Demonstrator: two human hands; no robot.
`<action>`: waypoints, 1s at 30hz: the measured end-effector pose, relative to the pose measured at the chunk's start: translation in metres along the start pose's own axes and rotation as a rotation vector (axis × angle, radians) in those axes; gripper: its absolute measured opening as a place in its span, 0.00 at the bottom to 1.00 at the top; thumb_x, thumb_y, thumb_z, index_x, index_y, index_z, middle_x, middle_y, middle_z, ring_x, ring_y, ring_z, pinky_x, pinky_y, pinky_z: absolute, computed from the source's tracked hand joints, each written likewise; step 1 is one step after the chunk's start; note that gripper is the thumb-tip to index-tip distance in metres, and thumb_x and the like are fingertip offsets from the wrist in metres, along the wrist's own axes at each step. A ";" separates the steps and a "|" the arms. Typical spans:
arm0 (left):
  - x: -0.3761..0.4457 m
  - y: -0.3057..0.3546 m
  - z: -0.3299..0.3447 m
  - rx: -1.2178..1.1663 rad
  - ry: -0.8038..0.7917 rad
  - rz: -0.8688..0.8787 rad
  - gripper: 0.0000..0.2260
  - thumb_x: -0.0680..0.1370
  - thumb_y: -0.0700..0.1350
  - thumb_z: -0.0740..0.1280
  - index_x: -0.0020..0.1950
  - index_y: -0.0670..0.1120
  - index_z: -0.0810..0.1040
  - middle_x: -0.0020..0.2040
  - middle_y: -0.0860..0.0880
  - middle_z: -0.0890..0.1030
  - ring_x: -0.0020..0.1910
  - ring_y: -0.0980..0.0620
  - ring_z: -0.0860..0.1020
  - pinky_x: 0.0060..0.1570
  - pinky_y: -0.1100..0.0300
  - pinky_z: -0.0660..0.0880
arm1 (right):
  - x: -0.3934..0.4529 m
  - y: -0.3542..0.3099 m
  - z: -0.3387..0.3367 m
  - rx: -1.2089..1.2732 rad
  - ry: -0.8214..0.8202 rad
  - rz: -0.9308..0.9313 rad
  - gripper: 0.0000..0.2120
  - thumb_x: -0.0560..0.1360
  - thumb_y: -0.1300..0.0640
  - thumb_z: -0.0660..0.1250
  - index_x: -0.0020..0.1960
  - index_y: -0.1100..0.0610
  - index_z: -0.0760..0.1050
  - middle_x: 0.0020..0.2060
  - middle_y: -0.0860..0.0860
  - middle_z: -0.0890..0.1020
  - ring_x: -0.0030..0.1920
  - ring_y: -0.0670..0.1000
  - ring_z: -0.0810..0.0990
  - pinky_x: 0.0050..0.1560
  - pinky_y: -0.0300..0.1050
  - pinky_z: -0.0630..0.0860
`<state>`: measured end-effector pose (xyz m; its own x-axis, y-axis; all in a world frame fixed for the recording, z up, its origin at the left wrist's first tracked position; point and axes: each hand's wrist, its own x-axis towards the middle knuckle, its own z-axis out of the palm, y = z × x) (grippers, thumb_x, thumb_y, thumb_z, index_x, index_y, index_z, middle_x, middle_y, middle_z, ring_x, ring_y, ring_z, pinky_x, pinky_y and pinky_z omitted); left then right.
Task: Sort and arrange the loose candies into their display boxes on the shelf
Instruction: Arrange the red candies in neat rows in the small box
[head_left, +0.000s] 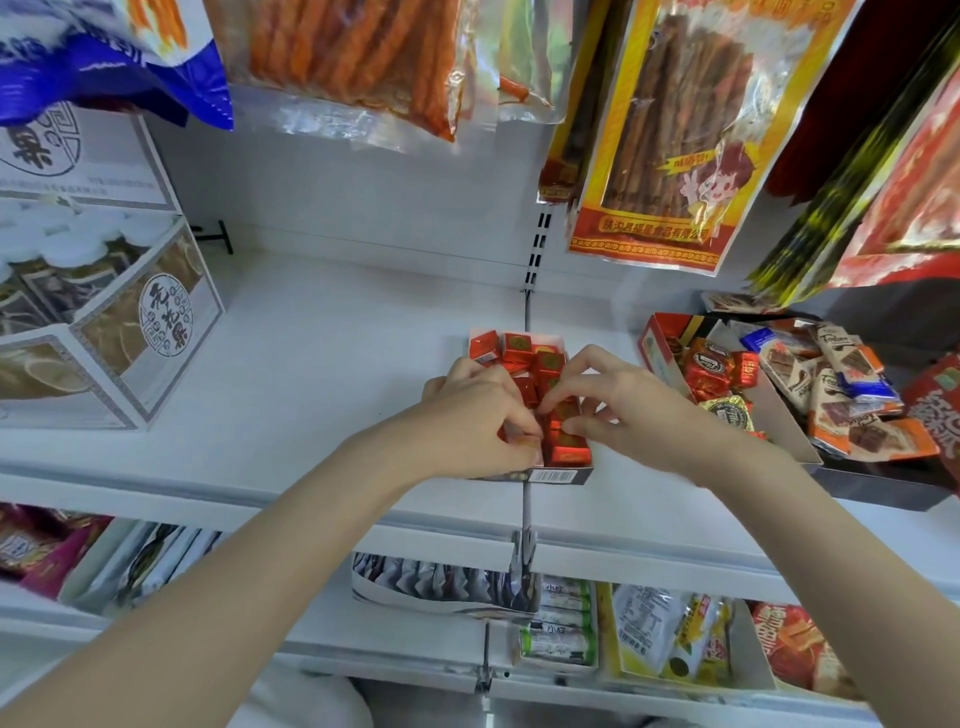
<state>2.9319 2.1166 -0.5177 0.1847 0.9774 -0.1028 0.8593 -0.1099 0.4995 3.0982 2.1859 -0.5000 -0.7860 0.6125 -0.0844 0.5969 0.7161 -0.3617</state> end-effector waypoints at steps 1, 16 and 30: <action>0.000 -0.001 -0.001 0.002 -0.001 0.003 0.09 0.74 0.54 0.65 0.53 0.58 0.80 0.51 0.59 0.67 0.56 0.56 0.56 0.62 0.55 0.57 | 0.000 0.000 -0.001 -0.003 -0.005 -0.007 0.11 0.75 0.60 0.65 0.56 0.51 0.76 0.53 0.45 0.67 0.47 0.48 0.75 0.51 0.32 0.69; -0.003 -0.004 -0.008 -0.010 -0.024 0.086 0.13 0.75 0.50 0.66 0.55 0.44 0.80 0.56 0.51 0.76 0.47 0.63 0.56 0.45 0.66 0.53 | -0.005 0.009 -0.004 0.205 0.043 0.065 0.18 0.71 0.60 0.70 0.46 0.39 0.66 0.47 0.37 0.74 0.44 0.42 0.78 0.44 0.33 0.76; -0.002 0.000 -0.007 -0.033 -0.053 0.139 0.11 0.76 0.48 0.64 0.57 0.51 0.80 0.52 0.59 0.74 0.44 0.68 0.54 0.44 0.68 0.51 | 0.003 0.002 -0.004 -0.052 0.071 -0.095 0.05 0.71 0.62 0.70 0.46 0.58 0.80 0.43 0.47 0.76 0.44 0.47 0.77 0.50 0.41 0.76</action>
<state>2.9279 2.1162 -0.5113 0.3270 0.9420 -0.0757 0.8078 -0.2370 0.5396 3.0979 2.1906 -0.4978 -0.8271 0.5619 0.0140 0.5295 0.7872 -0.3162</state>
